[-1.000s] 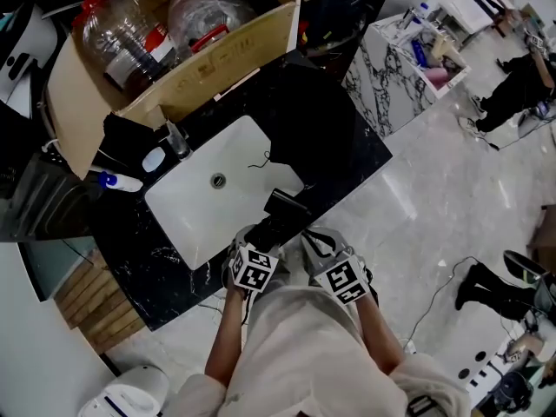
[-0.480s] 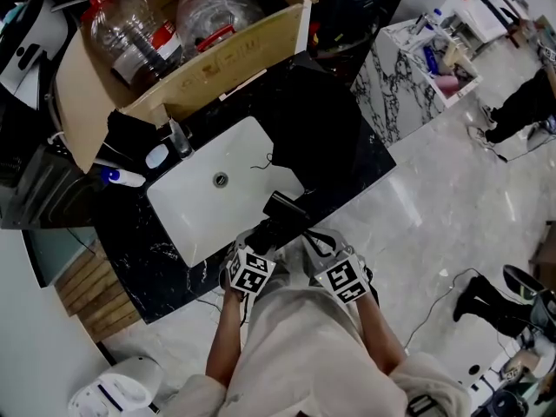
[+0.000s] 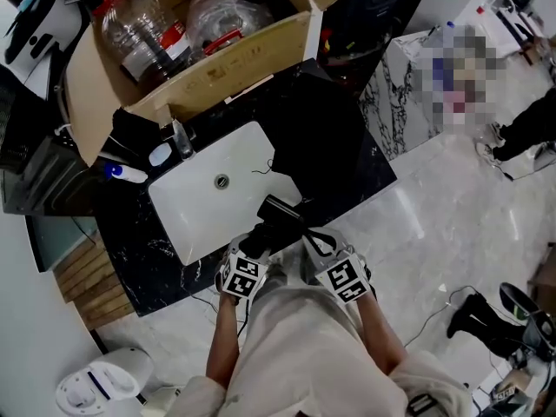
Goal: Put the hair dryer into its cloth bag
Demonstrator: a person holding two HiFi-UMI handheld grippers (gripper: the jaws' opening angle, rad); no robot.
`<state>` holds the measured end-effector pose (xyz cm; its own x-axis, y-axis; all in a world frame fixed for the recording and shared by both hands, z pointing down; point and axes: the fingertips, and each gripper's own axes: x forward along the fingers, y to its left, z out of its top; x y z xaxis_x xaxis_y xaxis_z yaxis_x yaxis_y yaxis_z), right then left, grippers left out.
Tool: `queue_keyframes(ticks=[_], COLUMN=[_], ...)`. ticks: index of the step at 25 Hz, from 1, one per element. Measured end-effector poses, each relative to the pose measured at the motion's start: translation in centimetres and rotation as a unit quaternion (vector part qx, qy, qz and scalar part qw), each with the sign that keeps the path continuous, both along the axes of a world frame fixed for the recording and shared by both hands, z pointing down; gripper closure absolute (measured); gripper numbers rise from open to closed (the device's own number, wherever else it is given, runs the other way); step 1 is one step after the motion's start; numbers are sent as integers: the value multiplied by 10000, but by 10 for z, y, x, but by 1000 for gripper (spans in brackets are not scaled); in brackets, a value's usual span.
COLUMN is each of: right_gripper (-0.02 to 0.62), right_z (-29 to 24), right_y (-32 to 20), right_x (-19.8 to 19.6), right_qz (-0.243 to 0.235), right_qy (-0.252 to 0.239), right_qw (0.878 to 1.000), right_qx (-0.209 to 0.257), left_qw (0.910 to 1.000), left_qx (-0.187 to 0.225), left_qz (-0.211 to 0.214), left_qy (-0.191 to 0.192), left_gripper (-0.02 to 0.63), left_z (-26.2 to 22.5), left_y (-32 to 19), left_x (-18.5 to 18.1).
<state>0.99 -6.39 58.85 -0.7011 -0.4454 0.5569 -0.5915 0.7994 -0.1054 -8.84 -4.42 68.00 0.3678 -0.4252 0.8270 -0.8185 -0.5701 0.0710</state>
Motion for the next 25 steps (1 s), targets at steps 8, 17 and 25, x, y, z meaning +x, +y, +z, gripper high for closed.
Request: queue_keyframes(ticks=[8, 17, 25], right_gripper=[580, 580, 572], right_z=[1, 6, 17], right_y=[-26, -57, -88], right_x=[17, 32, 39], right_qz=[-223, -353, -705], right_qy=[3, 61, 318], right_qw=[9997, 9993, 9965], right_qx=[29, 88, 311], left_qw=[9994, 9962, 9916], left_qx=[0, -2, 44], left_qz=[-327, -846, -1257], left_qy=[-65, -196, -295], left_gripper=[419, 419, 419], left_z=[-4, -9, -16], left_y=[-6, -14, -21], left_x=[9, 14, 23])
